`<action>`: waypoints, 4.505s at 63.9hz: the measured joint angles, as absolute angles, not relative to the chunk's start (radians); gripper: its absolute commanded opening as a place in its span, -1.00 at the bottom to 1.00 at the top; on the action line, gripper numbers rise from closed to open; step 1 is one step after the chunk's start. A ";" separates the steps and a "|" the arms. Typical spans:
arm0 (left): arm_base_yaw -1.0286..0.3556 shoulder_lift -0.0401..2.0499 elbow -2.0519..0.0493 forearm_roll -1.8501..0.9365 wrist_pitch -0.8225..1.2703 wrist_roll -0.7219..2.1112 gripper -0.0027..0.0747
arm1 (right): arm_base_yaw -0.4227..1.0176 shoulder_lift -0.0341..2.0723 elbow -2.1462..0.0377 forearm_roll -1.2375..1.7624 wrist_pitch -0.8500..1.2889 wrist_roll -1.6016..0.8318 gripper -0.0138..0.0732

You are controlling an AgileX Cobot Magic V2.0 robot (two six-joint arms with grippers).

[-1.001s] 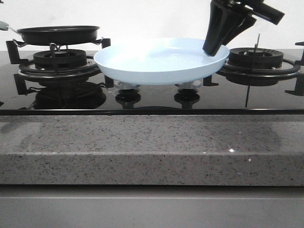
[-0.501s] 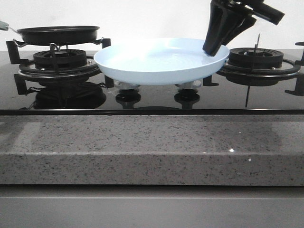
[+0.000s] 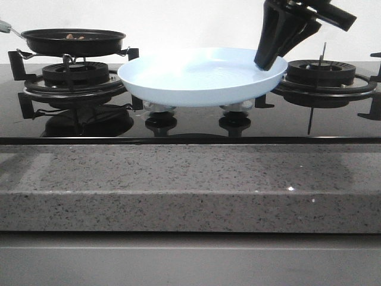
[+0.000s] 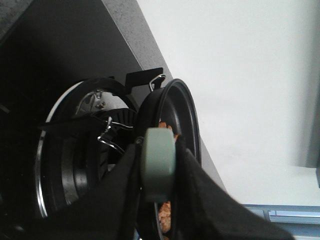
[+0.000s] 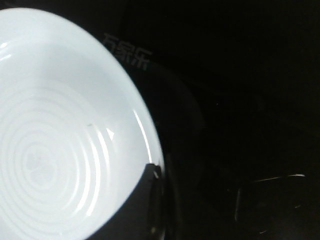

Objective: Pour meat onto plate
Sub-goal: 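Lift the black pan with the left gripper over the held plate, then tilt the pan with the left gripper, pouring meat onto the plate, then lower the empty pan back onto its burner with the left gripper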

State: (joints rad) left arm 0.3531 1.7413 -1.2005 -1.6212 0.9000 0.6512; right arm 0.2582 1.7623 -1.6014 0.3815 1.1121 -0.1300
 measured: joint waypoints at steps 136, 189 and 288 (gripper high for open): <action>-0.283 1.156 -1.200 -1.007 0.592 0.836 -0.98 | 0.258 1.762 -1.601 0.381 1.114 -0.135 -0.82; -0.602 1.126 -1.200 -0.485 0.392 0.837 -0.98 | 0.258 1.762 -1.601 0.381 1.114 -0.135 -0.82; 0.376 1.749 -1.200 -1.735 0.983 0.800 -0.98 | 0.258 1.762 -1.599 0.381 1.114 -0.135 -0.82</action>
State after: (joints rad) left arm 0.3763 1.7490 -1.2005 -1.7353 0.9831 0.8004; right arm 0.2582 1.7623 -1.5993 0.3815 1.1144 -0.1346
